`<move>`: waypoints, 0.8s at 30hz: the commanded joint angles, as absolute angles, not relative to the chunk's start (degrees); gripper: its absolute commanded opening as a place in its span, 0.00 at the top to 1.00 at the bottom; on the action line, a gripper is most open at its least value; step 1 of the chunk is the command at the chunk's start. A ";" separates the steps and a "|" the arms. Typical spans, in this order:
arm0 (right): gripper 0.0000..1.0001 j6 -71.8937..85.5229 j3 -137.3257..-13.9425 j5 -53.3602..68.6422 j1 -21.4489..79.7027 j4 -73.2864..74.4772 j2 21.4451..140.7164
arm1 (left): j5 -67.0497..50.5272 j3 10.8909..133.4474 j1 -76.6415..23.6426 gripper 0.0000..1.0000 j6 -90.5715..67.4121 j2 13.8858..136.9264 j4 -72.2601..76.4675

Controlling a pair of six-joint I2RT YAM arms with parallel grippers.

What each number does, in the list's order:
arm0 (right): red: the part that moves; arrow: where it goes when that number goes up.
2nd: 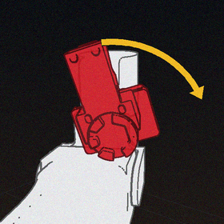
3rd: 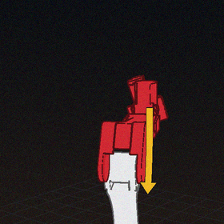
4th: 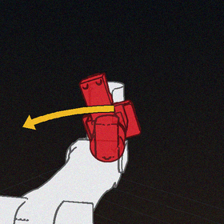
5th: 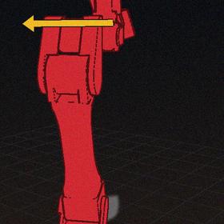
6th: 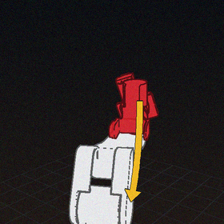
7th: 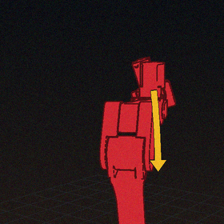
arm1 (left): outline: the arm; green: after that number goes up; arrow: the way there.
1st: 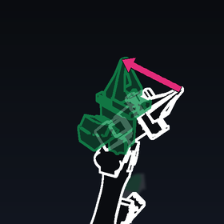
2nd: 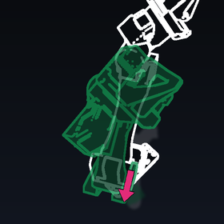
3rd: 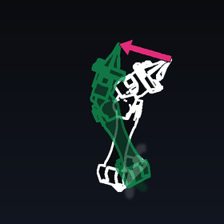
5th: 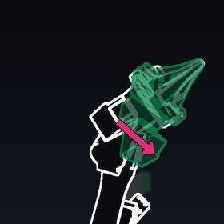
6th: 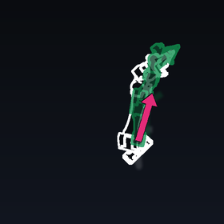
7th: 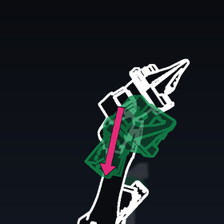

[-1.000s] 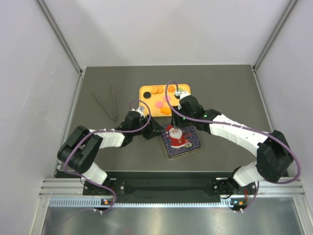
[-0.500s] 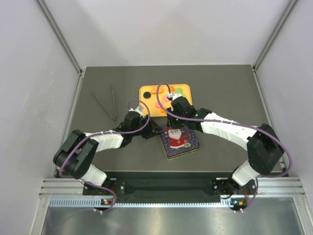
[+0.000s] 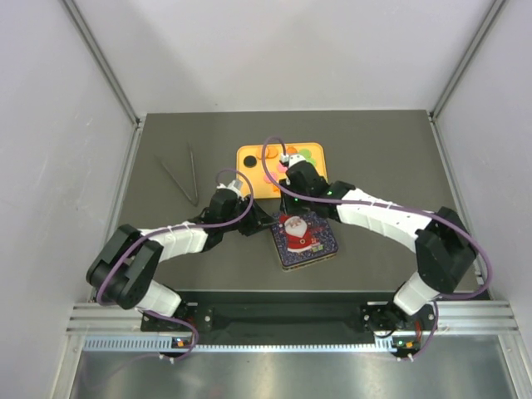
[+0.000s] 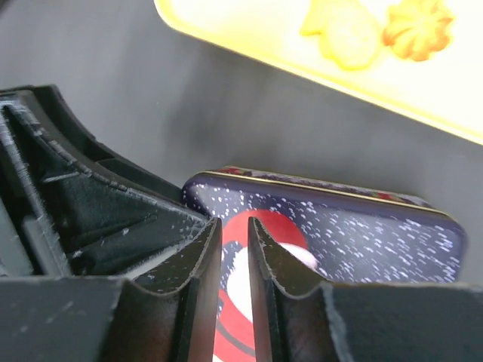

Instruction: Pack the cookies

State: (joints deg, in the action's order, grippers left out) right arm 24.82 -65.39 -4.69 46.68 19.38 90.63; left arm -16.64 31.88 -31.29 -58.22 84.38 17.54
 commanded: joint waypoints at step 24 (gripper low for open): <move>0.67 25.58 -67.32 -4.05 43.07 16.70 88.17 | -7.21 35.67 -30.94 1.00 -47.38 82.53 -6.83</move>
State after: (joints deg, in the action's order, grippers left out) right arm 26.76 -66.72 -4.43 45.82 17.10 95.22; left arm -14.09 34.46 -31.27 -54.39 82.43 9.13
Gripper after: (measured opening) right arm 0.305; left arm 0.369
